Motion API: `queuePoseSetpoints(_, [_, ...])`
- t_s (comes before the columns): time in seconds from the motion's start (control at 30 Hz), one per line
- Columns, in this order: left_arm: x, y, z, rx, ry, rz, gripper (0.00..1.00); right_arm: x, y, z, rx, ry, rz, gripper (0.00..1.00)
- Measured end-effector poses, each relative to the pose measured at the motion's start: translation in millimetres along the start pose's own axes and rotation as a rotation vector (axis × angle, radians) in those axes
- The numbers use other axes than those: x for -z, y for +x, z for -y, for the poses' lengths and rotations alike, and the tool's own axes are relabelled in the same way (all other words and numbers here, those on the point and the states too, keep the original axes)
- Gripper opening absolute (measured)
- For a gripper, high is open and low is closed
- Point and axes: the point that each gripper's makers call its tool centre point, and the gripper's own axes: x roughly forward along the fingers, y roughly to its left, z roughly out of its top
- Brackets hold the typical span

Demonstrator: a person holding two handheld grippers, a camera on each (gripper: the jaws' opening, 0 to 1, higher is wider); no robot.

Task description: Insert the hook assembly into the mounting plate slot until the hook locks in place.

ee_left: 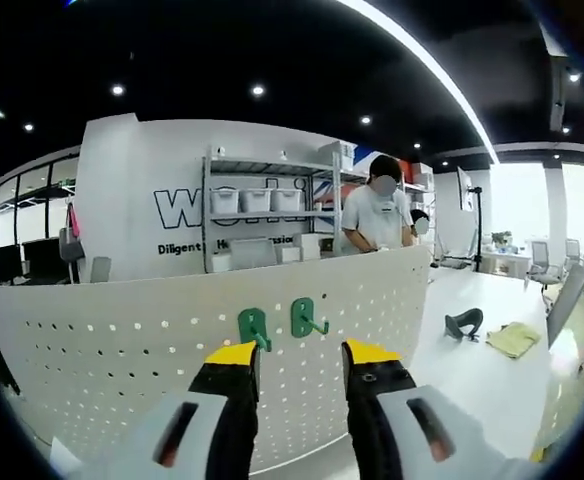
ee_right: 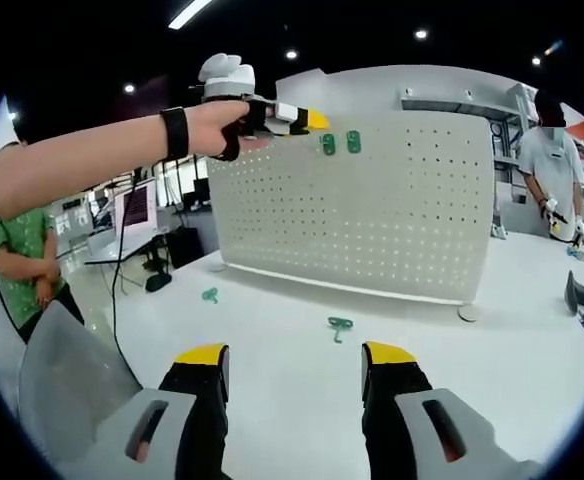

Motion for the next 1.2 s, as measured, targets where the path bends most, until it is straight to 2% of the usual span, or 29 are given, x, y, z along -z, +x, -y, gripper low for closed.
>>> queuePoseSetpoints(0.13, [1.6,-8.3,9.4,0.059,-0.029,0.016,0.41,-1.5,1.6,-2.9,-0.002,0.013,0.010,0.54])
queuePoseSetpoints(0.23, [4.6,-14.9,12.2,0.068,0.007,0.017,0.44,-2.7,1.7,-5.6,0.005,0.005,0.009,0.54])
queuePoseSetpoints(0.4, [8.9,-24.1,17.3,0.099,0.004,0.037,0.43,-2.6,2.3,-11.3,0.011,0.001,0.005,0.53])
queuePoseSetpoints(0.53, [12.3,-31.9,19.7,0.114,-0.016,0.038,0.47,-4.9,2.0,-15.5,0.016,0.006,0.015,0.53])
queuePoseSetpoints(0.87, [23.1,-47.2,33.7,0.176,-0.004,0.034,0.52,-9.4,3.8,-21.5,0.017,-0.005,0.023,0.53])
queuePoseSetpoints(1.2, [39.3,-67.3,35.7,0.205,0.017,-0.010,0.52,-10.8,4.7,-28.6,0.020,-0.014,0.020,0.53])
